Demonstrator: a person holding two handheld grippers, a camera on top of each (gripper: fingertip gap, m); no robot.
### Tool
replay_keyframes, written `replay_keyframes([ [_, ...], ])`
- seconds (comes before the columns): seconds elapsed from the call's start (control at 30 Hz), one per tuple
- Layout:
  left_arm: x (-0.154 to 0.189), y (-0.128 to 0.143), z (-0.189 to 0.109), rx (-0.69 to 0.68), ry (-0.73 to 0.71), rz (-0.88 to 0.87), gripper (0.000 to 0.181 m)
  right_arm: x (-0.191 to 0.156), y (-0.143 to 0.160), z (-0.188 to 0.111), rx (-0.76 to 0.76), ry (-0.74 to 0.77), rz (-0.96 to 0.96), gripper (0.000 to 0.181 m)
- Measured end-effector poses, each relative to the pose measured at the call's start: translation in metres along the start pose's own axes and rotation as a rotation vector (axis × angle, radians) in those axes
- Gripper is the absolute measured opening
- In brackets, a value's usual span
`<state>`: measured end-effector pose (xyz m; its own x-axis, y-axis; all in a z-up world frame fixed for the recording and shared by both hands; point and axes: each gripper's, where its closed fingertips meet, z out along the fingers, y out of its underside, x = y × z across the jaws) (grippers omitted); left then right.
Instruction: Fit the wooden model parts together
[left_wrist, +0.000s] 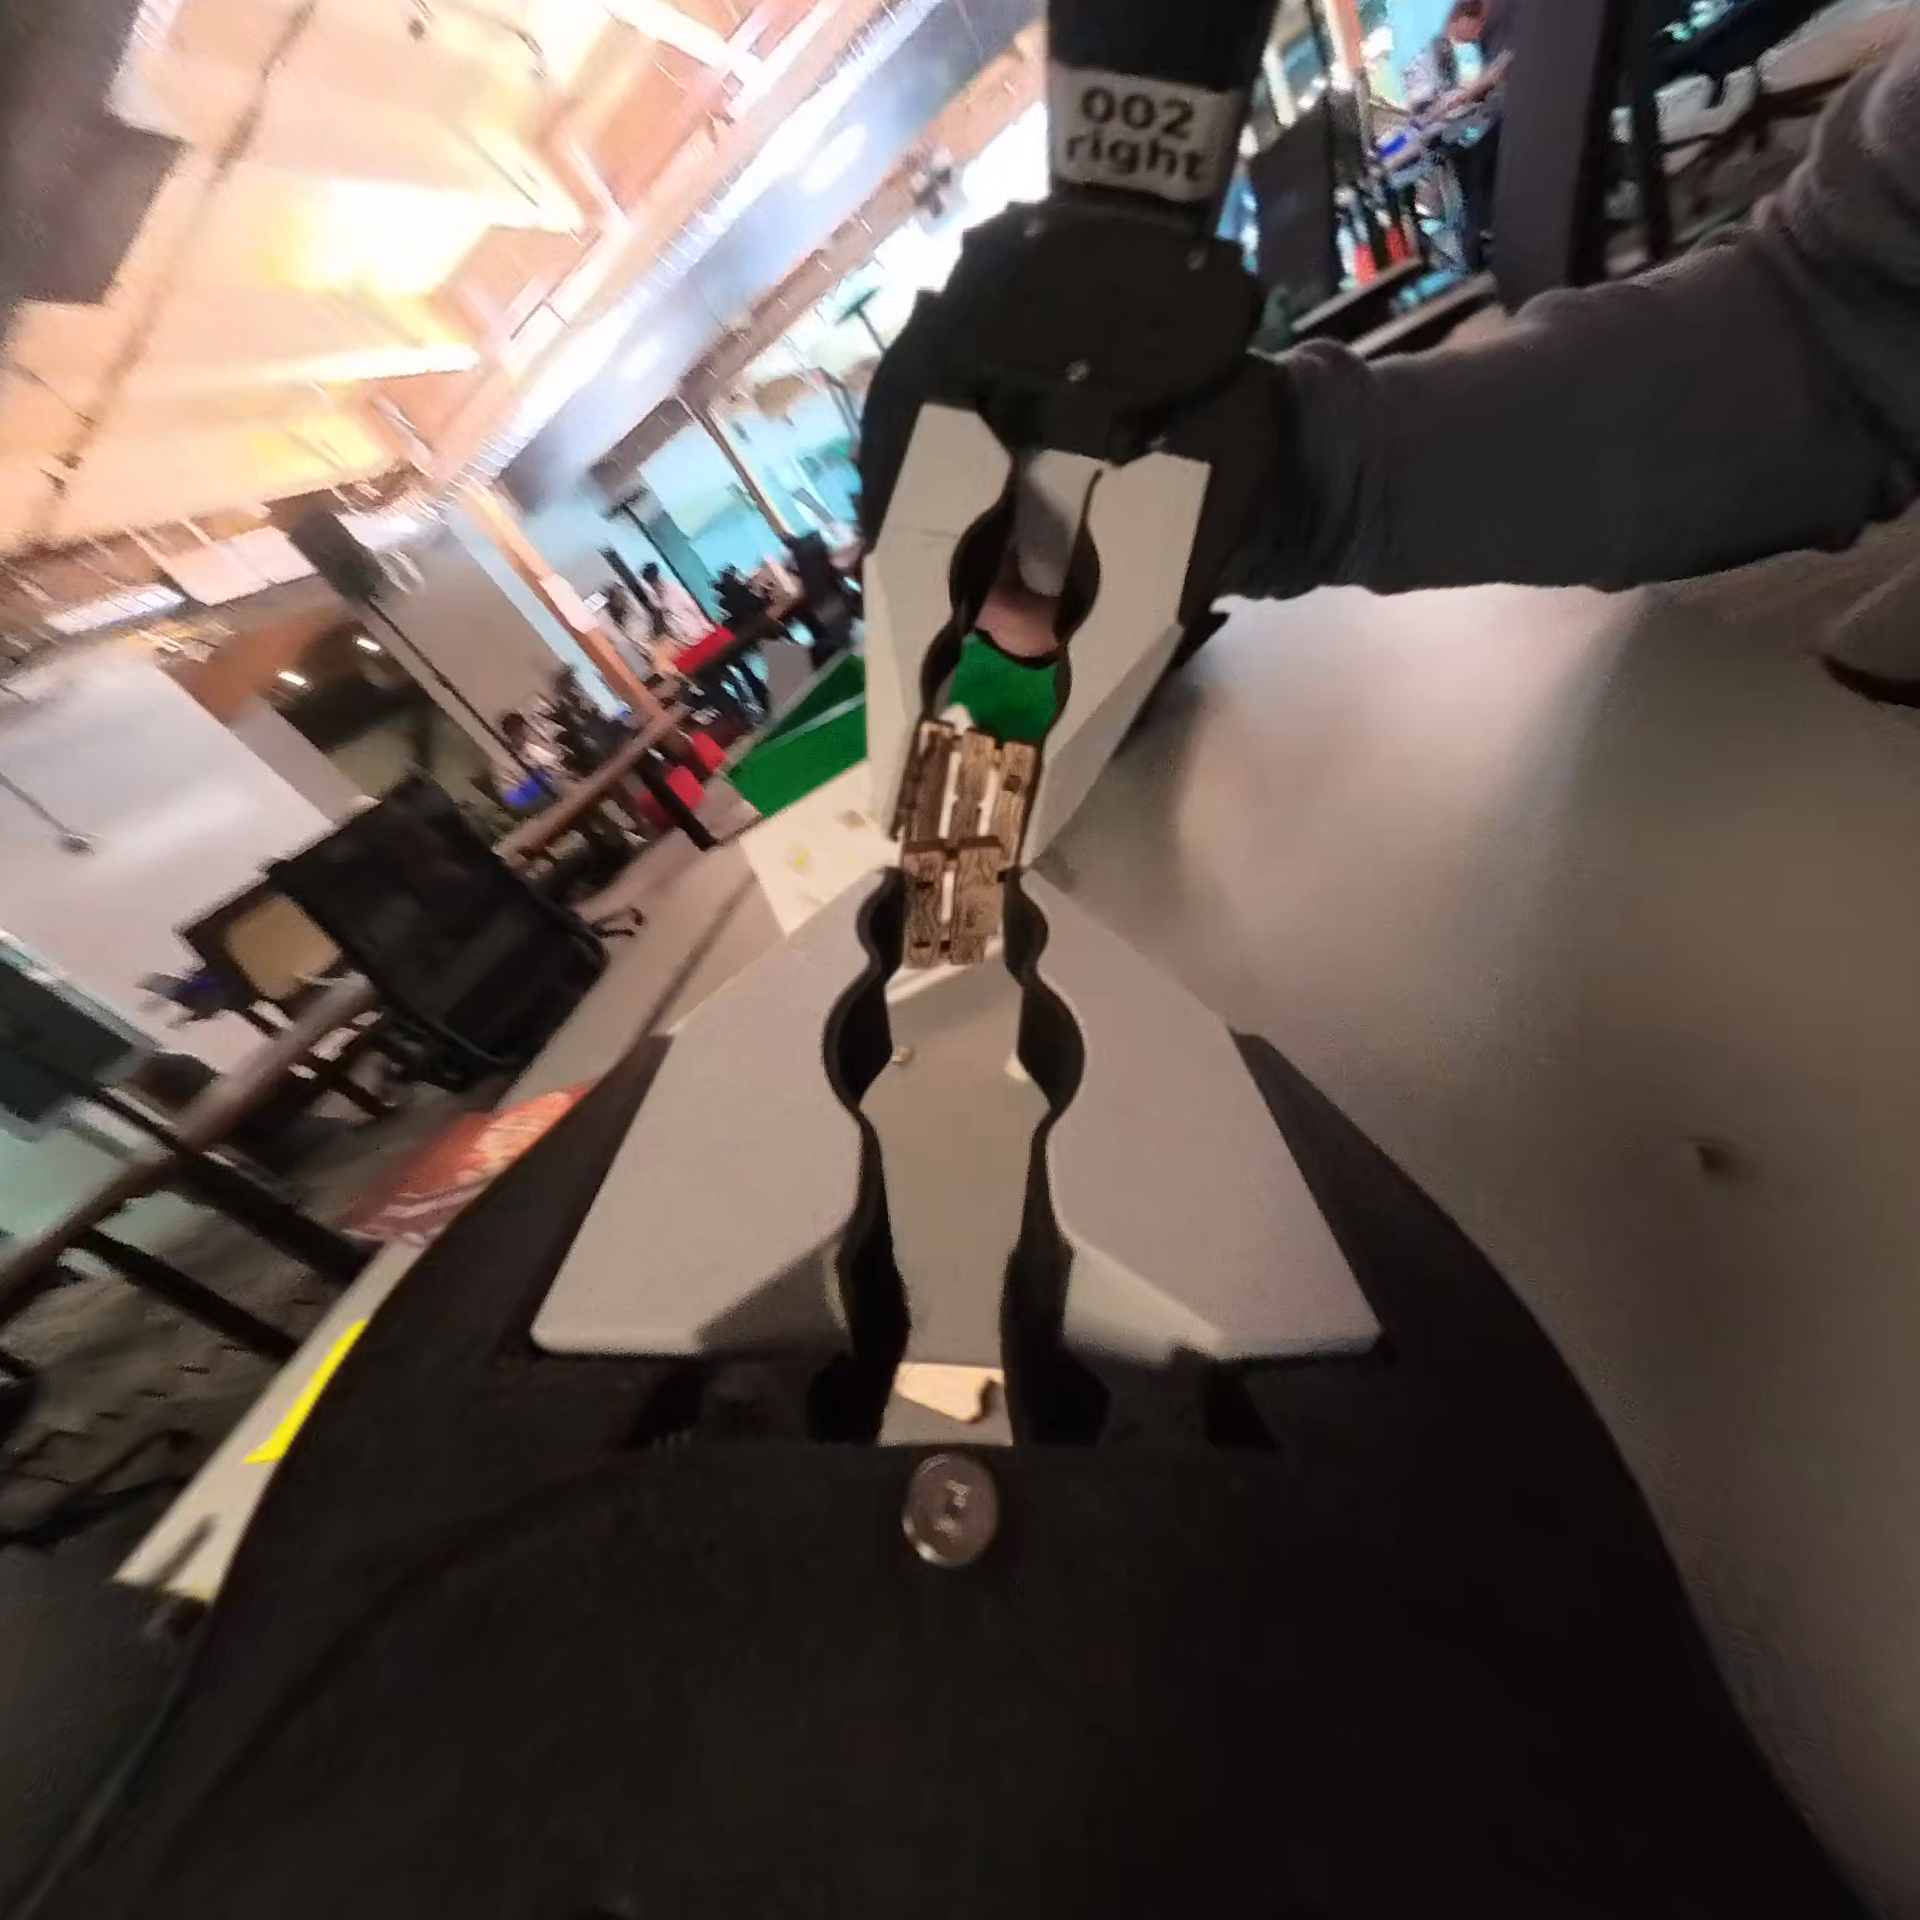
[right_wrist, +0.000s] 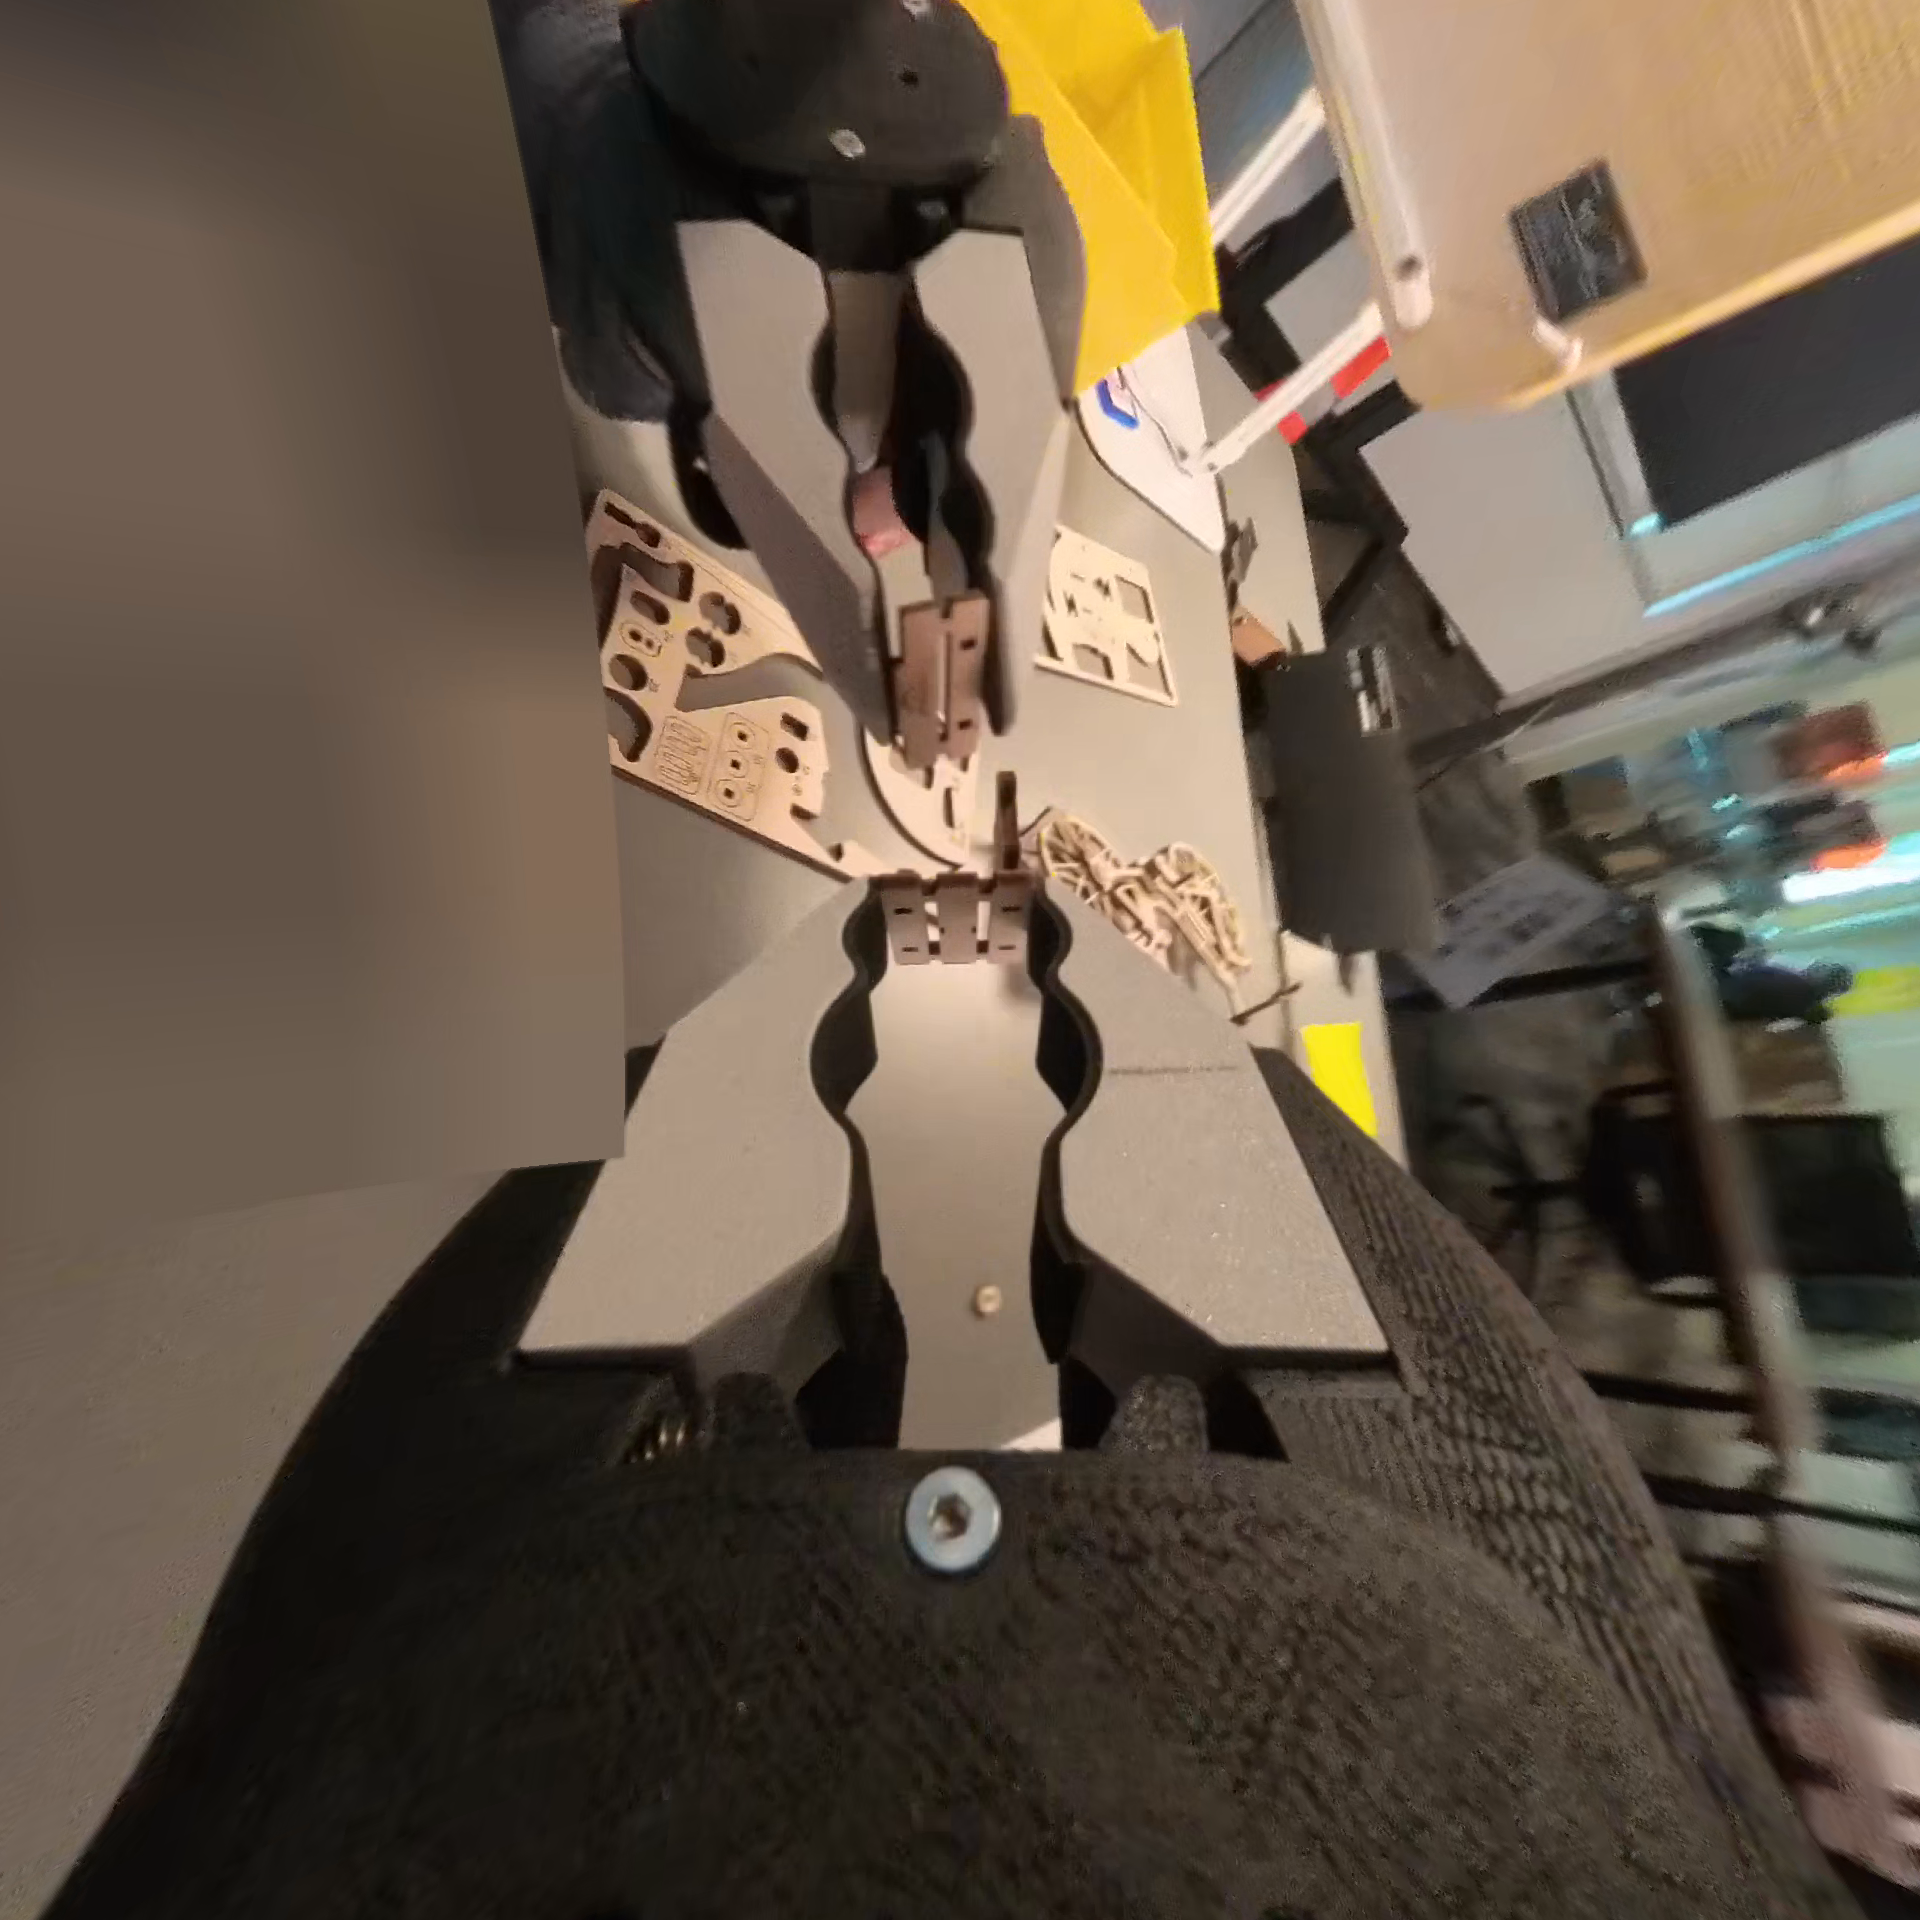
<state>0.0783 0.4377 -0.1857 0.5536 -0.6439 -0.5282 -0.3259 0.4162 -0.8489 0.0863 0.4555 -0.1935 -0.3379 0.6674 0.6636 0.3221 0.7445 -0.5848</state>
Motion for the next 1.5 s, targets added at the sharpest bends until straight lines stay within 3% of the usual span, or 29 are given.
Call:
replay_keyframes([
  [0.2,-0.016,-0.002,-0.007,-0.009,-0.121,0.136,0.017,0.006,-0.013,0.015,-0.107,0.026,-0.154,0.026],
  [0.43,-0.015,-0.001,-0.006,-0.035,-0.146,0.232,0.018,0.001,-0.019,0.019,-0.058,0.146,-0.233,0.025],
  [1.3,-0.002,0.014,-0.003,-0.129,-0.074,0.358,0.017,-0.008,-0.012,0.023,-0.054,0.153,-0.229,0.025],
  [1.5,0.014,0.025,-0.003,-0.174,0.047,0.344,0.017,-0.024,-0.004,0.027,-0.005,0.052,-0.217,0.025],
])
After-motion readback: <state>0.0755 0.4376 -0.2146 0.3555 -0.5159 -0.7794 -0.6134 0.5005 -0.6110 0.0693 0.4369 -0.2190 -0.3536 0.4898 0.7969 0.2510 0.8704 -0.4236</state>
